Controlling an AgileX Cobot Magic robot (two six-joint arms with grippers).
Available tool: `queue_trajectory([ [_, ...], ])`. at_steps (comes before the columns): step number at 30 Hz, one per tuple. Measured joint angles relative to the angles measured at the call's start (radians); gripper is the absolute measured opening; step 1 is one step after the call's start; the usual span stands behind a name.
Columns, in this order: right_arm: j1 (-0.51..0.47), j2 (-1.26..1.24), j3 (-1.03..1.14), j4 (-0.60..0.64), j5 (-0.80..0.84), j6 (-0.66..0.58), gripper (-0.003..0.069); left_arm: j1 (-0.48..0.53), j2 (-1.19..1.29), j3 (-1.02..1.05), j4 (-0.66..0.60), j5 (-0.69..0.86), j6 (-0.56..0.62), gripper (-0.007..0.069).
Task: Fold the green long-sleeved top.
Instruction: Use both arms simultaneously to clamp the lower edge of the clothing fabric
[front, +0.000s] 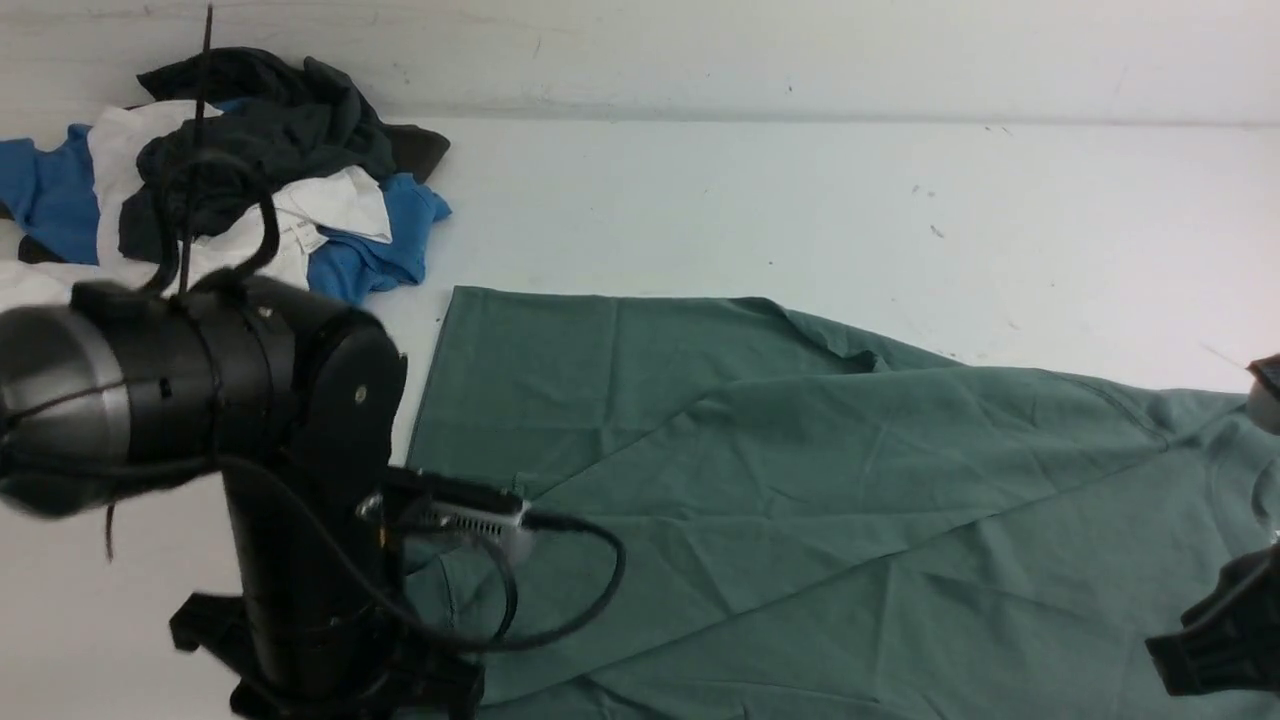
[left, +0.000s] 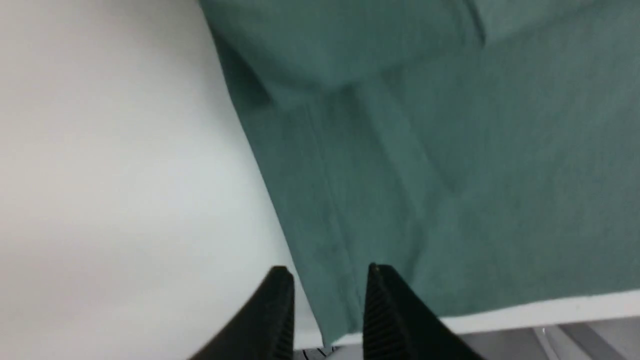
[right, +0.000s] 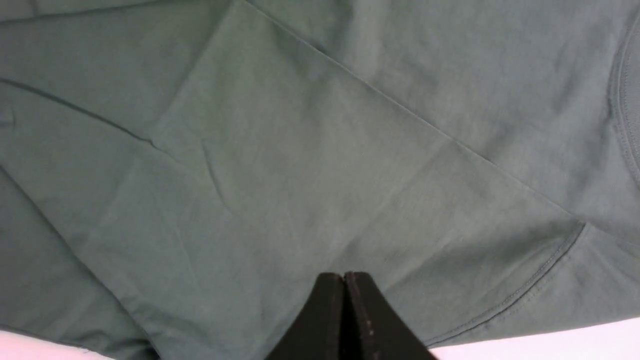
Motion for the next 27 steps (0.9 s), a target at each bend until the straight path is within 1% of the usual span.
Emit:
queue_trajectory([
  [1,0.0,0.0,0.0,0.001,0.0,0.0,-0.0007,-0.002,-0.012,0.01,-0.003,-0.011,-0.006,0.0171],
  [2,0.0,0.0,0.0,0.006,0.0,-0.003,-0.0007,-0.019,-0.065,0.098,-0.014,-0.064,-0.041,0.0128],
  [7,0.0,0.0,0.0,0.029,0.0,-0.022,-0.0007,-0.024,-0.18,0.238,-0.025,-0.147,-0.121,0.0029],
  [9,0.0,0.0,0.0,0.039,-0.002,-0.028,-0.0007,-0.024,-0.204,0.28,-0.025,-0.157,-0.129,0.0012],
  [12,0.0,0.0,0.0,0.053,-0.017,-0.04,-0.0007,-0.024,-0.219,0.328,-0.028,-0.199,-0.131,0.0011],
  [15,0.0,0.0,0.0,0.062,-0.029,-0.046,-0.0007,-0.024,-0.22,0.35,-0.029,-0.249,-0.131,0.0043],
  [17,0.0,0.0,0.0,0.073,-0.041,-0.049,-0.0007,-0.024,-0.22,0.368,-0.041,-0.305,-0.131,0.0119],
  [18,0.0,0.0,0.0,0.073,-0.042,-0.049,-0.0007,-0.024,-0.219,0.369,-0.045,-0.307,-0.131,0.0126],
  [19,0.0,0.0,0.0,0.074,-0.044,-0.049,-0.0007,-0.024,-0.218,0.376,-0.06,-0.324,-0.131,0.0189],
  [21,0.0,0.0,0.0,0.074,-0.044,-0.049,-0.0007,-0.024,-0.211,0.38,-0.076,-0.331,-0.131,0.025],
  [22,0.0,0.0,0.0,0.074,-0.044,-0.049,-0.0007,-0.024,-0.203,0.381,-0.084,-0.331,-0.132,0.0319],
  [23,0.0,0.0,0.0,0.074,-0.044,-0.049,-0.0007,-0.024,-0.196,0.381,-0.09,-0.331,-0.14,0.0358],
  [24,0.0,0.0,0.0,0.074,-0.044,-0.049,-0.0007,-0.024,-0.19,0.381,-0.092,-0.333,-0.144,0.0391],
  [25,0.0,0.0,0.0,0.074,-0.044,-0.049,-0.0007,-0.024,-0.189,0.381,-0.093,-0.334,-0.146,0.0391],
  [27,0.0,0.0,0.0,0.074,-0.044,-0.05,-0.0007,-0.024,-0.171,0.381,-0.096,-0.347,-0.155,0.0431],
])
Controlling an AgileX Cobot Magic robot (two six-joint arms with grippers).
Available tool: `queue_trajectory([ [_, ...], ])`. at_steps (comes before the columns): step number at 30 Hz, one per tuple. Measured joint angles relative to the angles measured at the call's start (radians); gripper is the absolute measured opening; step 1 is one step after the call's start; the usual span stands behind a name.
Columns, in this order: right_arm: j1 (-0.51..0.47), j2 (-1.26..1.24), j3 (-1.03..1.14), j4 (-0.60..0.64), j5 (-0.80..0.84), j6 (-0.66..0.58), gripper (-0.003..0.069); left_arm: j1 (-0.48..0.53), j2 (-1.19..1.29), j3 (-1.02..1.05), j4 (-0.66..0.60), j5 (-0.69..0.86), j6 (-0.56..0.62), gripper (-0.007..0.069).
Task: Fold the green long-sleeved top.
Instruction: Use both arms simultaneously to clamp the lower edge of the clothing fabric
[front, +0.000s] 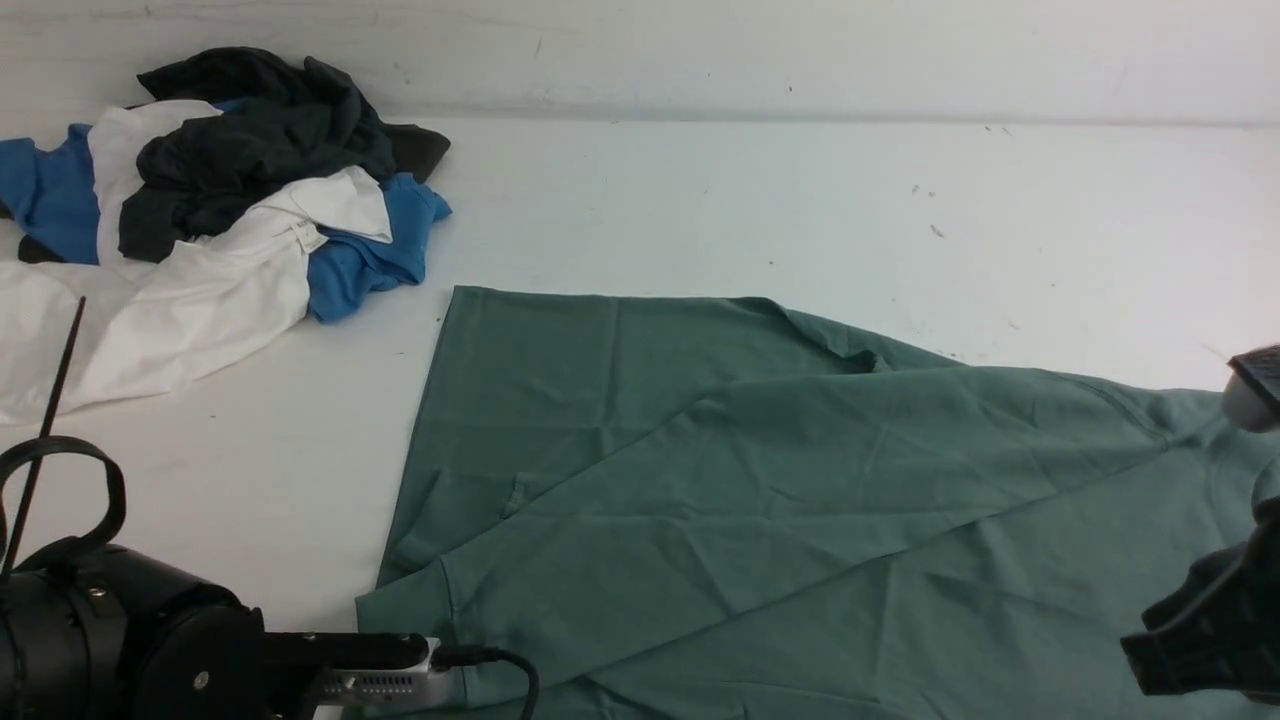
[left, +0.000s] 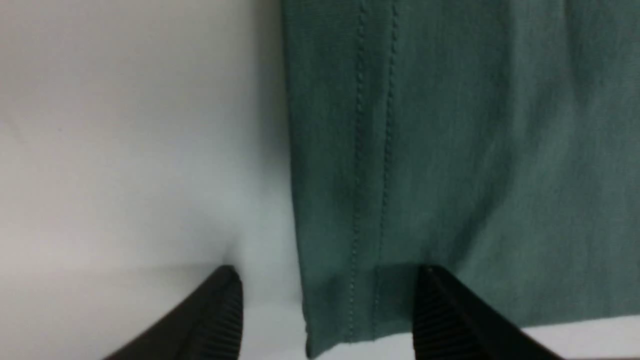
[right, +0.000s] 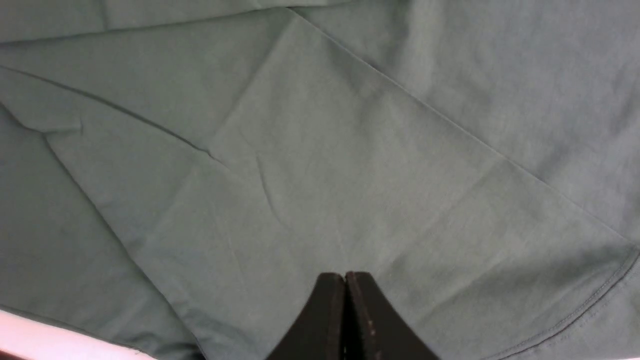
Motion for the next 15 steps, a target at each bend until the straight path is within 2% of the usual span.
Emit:
queue_trajectory([
  [2,0.0,0.0,0.0,0.0,-0.004,0.0,-0.0007,0.0,0.008,0.0,0.001,-0.003,-0.003,0.0422],
  [5,0.0,0.0,0.0,0.0,-0.015,0.0,-0.0007,0.0,0.009,0.0,0.004,-0.003,-0.009,0.0328],
  [6,0.0,0.0,0.0,0.0,-0.016,0.0,-0.0007,0.0,0.009,0.0,0.004,-0.003,-0.009,0.0318],
  [7,0.0,0.0,0.0,0.001,-0.021,0.0,-0.0007,0.0,0.009,0.0,0.004,-0.003,-0.009,0.0266],
  [8,0.0,0.0,0.0,0.012,-0.026,0.0,-0.0007,0.0,0.009,0.0,0.0,-0.005,-0.007,0.0158],
  [9,0.0,0.0,0.0,0.021,-0.026,-0.005,-0.0007,0.0,0.009,0.0,-0.002,-0.005,-0.004,0.0108],
  [10,0.0,0.0,0.0,0.036,-0.024,-0.024,-0.0007,0.0,0.009,0.0,-0.002,-0.005,0.0,0.0063],
  [12,0.004,0.0,0.0,0.07,-0.008,-0.103,-0.0007,0.0,0.008,-0.002,0.0,-0.003,0.003,0.0025],
  [15,0.027,0.0,0.0,0.154,0.066,-0.282,-0.0007,0.0,-0.005,-0.011,0.028,0.029,0.007,0.0016],
])
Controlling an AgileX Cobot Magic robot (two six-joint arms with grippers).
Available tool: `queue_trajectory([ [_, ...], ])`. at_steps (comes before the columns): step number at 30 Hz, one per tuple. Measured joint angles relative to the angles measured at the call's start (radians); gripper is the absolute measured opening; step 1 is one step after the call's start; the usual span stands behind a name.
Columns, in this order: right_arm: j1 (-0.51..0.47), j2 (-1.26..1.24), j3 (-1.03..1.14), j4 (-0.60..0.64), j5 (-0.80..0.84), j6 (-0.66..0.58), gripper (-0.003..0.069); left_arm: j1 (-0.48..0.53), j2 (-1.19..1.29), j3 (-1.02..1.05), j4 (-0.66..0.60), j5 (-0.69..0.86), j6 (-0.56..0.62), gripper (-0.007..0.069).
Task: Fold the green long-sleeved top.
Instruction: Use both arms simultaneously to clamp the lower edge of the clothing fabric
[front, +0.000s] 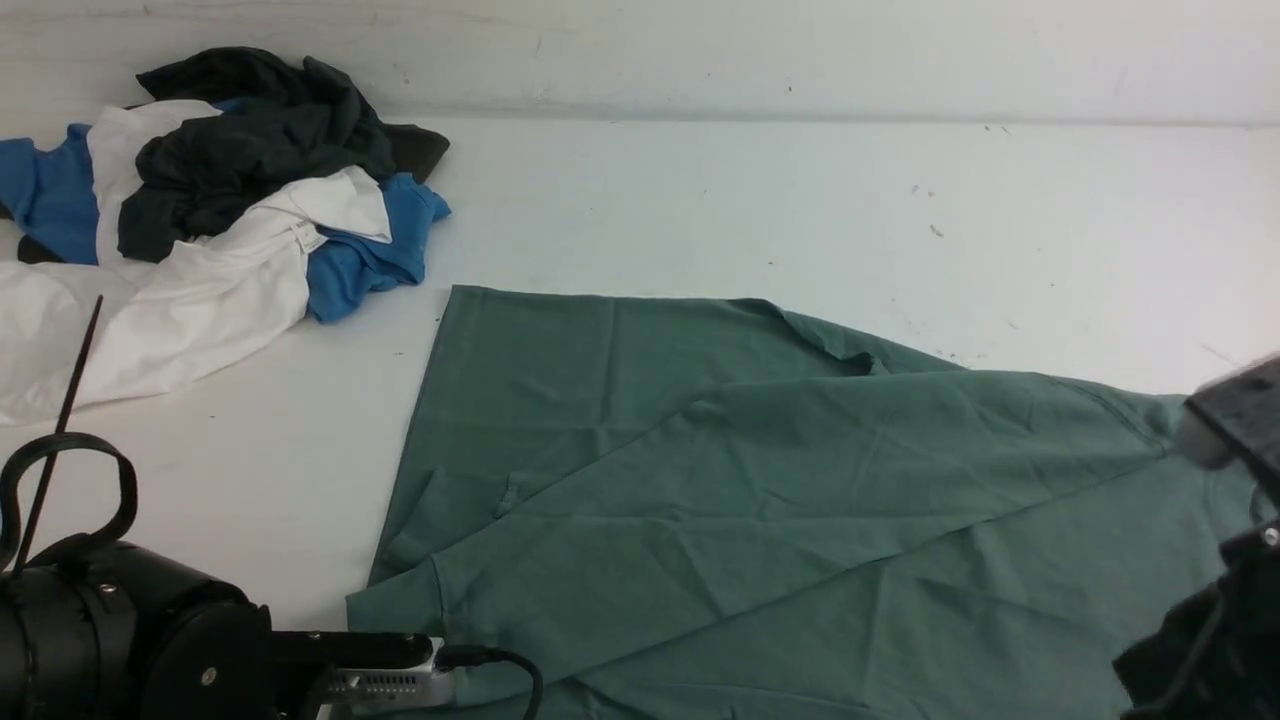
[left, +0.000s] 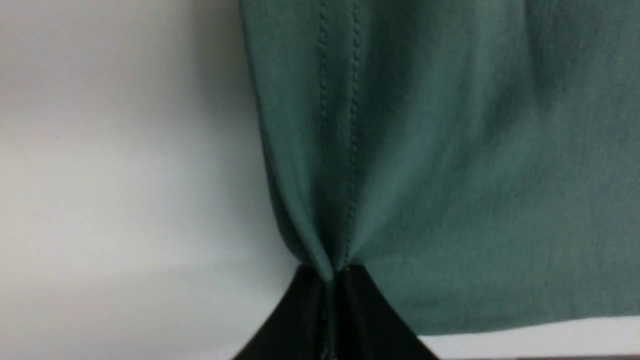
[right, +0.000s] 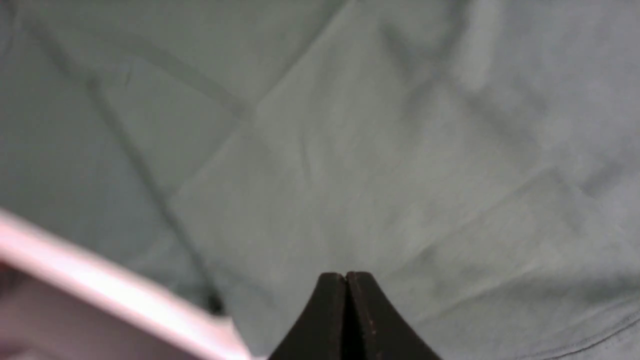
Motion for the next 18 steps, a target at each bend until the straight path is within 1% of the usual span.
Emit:
queue_trajectory([
  [2,0.022,0.0,0.0,0.057,0.045,-0.087,-0.0007,0.0,-0.033,-0.014,0.038,0.055,-0.005,0.0016],
  [4,0.039,0.0,0.003,0.088,0.047,-0.125,-0.0007,0.0,-0.056,-0.026,0.05,0.079,-0.012,0.0016],
  [7,0.097,0.0,0.051,0.127,-0.017,-0.151,0.0002,0.0,-0.112,-0.045,0.06,0.116,-0.019,0.0016],
  [8,0.149,0.0,0.114,0.136,-0.092,-0.152,0.002,0.0,-0.153,-0.051,0.062,0.132,-0.02,0.0016],
  [9,0.155,0.0,0.122,0.136,-0.092,-0.152,0.002,0.0,-0.157,-0.052,0.062,0.132,-0.02,0.0016],
  [10,0.204,0.0,0.187,0.135,-0.149,-0.152,0.0041,0.0,-0.188,-0.052,0.062,0.133,-0.024,0.0016],
  [12,0.247,0.002,0.243,0.127,-0.2,-0.139,0.0074,0.0,-0.221,-0.052,0.063,0.14,-0.031,0.0016],
  [14,0.289,0.019,0.294,0.099,-0.235,-0.102,0.0122,0.0,-0.252,-0.052,0.065,0.148,-0.045,0.0016],
  [15,0.292,0.021,0.297,0.095,-0.239,-0.102,0.0127,0.0,-0.252,-0.052,0.065,0.148,-0.046,0.0016],
  [16,0.308,0.044,0.317,0.068,-0.258,-0.074,0.0176,0.0,-0.266,-0.052,0.065,0.15,-0.05,0.0016],
  [18,0.317,0.082,0.325,0.035,-0.277,-0.056,0.0248,0.0,-0.273,-0.052,0.063,0.153,-0.051,0.0016],
])
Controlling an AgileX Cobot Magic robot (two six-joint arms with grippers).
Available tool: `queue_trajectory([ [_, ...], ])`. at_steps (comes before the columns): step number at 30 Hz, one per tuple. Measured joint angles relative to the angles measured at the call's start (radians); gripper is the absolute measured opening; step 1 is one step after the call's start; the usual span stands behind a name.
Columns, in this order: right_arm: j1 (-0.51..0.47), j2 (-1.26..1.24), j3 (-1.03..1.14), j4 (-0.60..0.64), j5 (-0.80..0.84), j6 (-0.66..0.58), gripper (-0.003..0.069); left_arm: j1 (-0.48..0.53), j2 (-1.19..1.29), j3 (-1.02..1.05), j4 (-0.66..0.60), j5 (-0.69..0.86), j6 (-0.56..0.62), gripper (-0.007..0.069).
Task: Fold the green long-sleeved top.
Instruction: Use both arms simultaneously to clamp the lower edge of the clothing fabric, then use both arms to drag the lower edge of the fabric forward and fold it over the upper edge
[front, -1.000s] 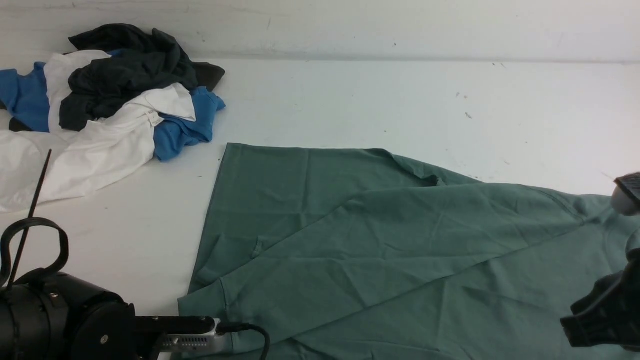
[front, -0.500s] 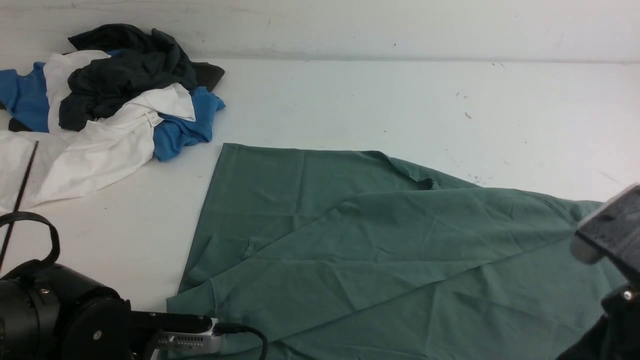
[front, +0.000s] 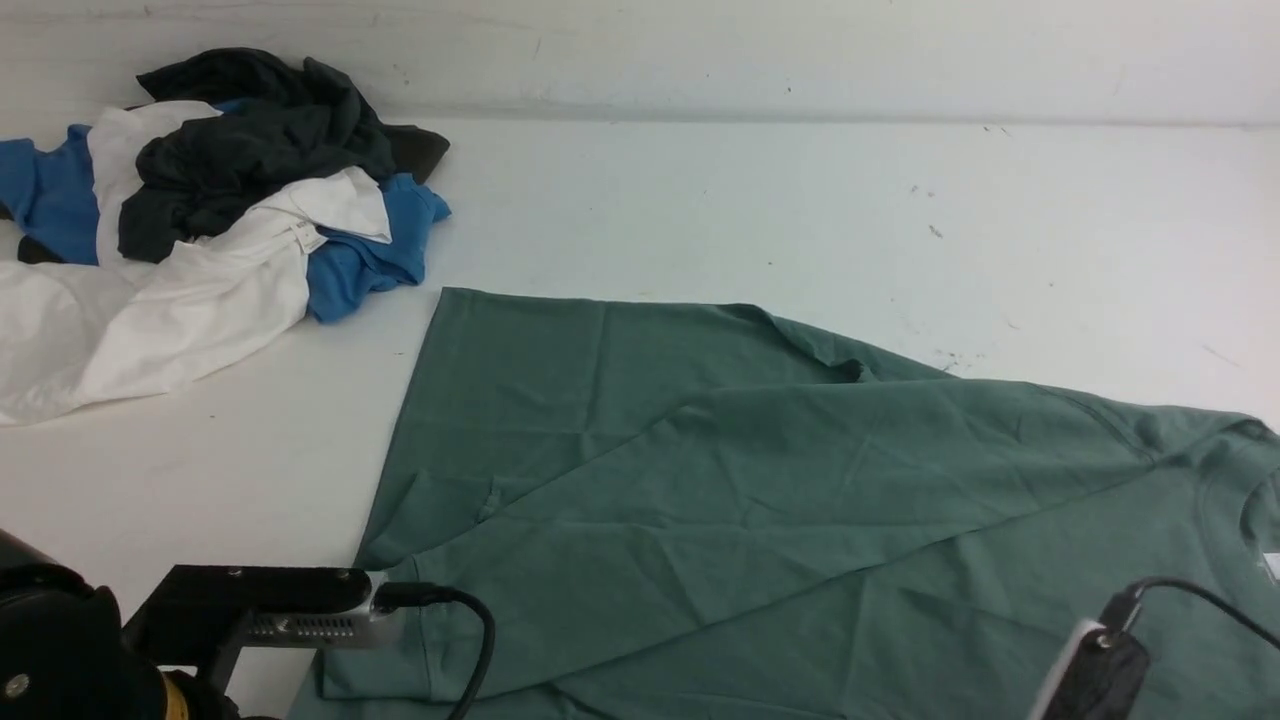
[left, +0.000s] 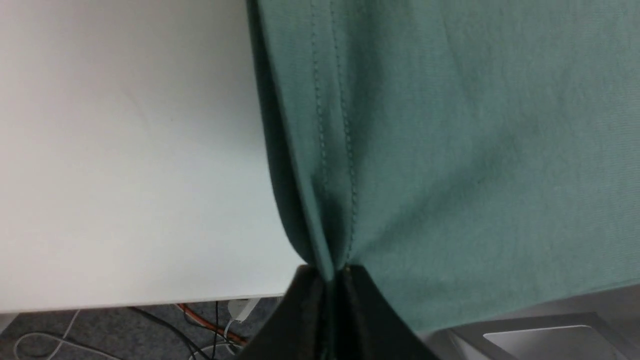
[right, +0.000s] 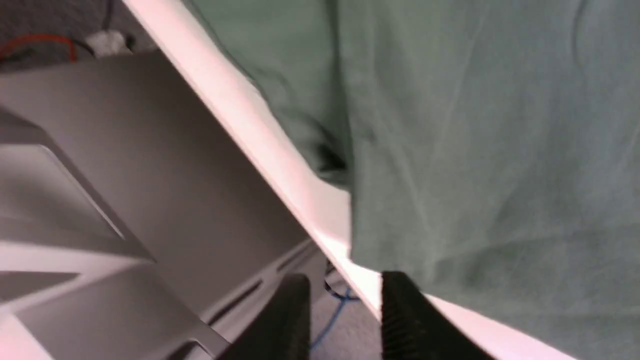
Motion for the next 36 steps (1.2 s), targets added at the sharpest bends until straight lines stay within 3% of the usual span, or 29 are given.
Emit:
queue_trajectory([
  [8,0.036,0.198,0.0,-0.021,-0.093,-0.001,0.0426,0.0,-0.002,0.0,-0.001,0.0,-0.002,0.0016],
  [12,0.05,0.27,-0.005,-0.061,-0.116,0.021,0.0428,0.0,-0.002,0.0,-0.001,0.0,-0.002,0.0016],
  [18,0.062,0.32,-0.031,-0.208,-0.099,0.204,0.0246,0.0,-0.008,0.0,-0.009,0.002,-0.002,0.0016],
  [19,0.072,0.319,-0.037,-0.232,-0.079,0.226,0.013,0.0,-0.024,0.0,-0.029,0.011,-0.001,0.0016],
  [20,0.081,0.315,-0.041,-0.243,-0.067,0.233,0.0075,0.0,-0.038,0.0,-0.04,0.021,-0.001,0.0016],
  [22,0.095,0.299,-0.047,-0.246,-0.01,0.238,0.0029,0.0,-0.072,-0.012,-0.057,0.052,-0.001,0.0016],
  [26,0.102,0.243,-0.072,-0.244,0.102,0.241,0.0023,0.0,-0.123,-0.071,-0.056,0.092,-0.003,0.0016],
  [32,0.098,0.097,-0.233,-0.31,0.302,0.242,0.0023,0.007,-0.14,-0.274,0.054,0.144,-0.043,0.0016],
  [35,0.051,0.079,-0.346,-0.347,0.343,0.234,0.0023,0.043,-0.105,-0.391,0.12,0.17,-0.053,0.0016],
  [36,-0.005,0.088,-0.424,-0.362,0.349,0.199,0.0023,0.076,-0.066,-0.454,0.145,0.184,-0.053,0.0016],
])
